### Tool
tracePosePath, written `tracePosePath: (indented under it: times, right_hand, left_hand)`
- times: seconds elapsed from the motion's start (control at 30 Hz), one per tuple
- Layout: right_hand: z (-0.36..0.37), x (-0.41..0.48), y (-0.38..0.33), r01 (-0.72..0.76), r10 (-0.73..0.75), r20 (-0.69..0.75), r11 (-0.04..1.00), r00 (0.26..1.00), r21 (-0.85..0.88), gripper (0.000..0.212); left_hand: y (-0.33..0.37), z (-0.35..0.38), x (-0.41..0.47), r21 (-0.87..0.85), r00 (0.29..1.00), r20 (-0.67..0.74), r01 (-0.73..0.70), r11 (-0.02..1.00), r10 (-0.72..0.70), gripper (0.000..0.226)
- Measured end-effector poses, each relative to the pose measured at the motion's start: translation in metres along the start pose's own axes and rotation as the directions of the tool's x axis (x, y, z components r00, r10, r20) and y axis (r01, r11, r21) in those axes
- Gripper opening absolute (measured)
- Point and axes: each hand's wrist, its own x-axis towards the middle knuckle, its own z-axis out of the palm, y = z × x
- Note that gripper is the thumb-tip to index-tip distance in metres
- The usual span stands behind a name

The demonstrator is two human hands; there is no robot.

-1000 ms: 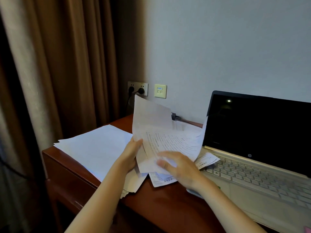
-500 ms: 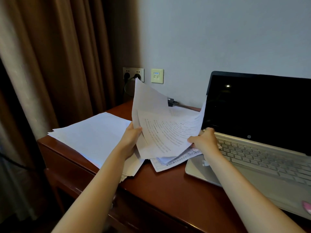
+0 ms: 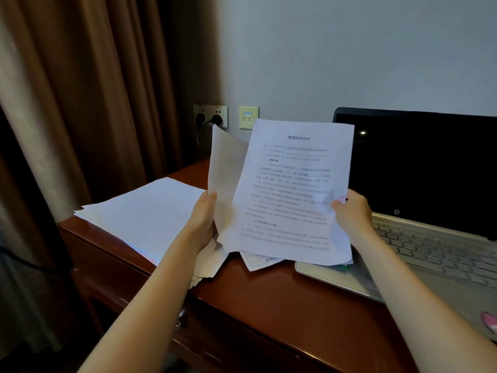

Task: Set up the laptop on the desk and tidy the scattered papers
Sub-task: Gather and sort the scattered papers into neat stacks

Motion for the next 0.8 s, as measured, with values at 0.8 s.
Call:
tracePosePath:
  times: [0.8]
  right_hand:
    - [-0.004, 0.002, 0.003, 0.037, -0.024, 0.115, 0.993, 0.993, -0.11, 0.064]
  left_hand:
    - [0.003, 0.003, -0.012, 0.187, 0.979, 0.202, -0.045, 0.981, 0.006, 0.037]
